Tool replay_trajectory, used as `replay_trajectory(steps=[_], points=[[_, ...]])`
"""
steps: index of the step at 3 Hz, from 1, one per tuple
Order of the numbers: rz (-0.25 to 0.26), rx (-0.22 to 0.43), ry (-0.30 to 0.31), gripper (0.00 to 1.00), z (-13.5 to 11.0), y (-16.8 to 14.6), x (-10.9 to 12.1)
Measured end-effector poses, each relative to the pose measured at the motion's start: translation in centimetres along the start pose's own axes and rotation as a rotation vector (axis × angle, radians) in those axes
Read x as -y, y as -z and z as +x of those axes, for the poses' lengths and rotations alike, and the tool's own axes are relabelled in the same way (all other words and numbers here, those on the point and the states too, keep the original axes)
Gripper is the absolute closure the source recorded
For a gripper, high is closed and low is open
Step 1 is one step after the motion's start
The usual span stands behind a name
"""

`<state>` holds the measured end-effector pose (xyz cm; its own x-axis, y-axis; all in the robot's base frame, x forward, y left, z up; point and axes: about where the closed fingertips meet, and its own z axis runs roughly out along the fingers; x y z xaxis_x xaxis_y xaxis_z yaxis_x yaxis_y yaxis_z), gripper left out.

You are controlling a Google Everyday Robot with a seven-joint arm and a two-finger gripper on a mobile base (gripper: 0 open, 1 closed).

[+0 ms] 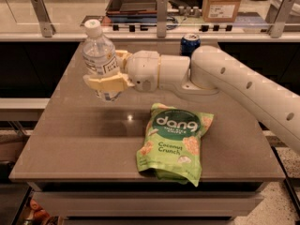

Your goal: Pick blue plastic bottle

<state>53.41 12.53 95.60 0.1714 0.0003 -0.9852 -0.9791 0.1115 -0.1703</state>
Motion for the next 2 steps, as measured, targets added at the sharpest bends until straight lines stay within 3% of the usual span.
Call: replay_trajectory(steps=[2], points=[[0.023,-0.038,0.065,1.0,-4.3,1.3,1.3]])
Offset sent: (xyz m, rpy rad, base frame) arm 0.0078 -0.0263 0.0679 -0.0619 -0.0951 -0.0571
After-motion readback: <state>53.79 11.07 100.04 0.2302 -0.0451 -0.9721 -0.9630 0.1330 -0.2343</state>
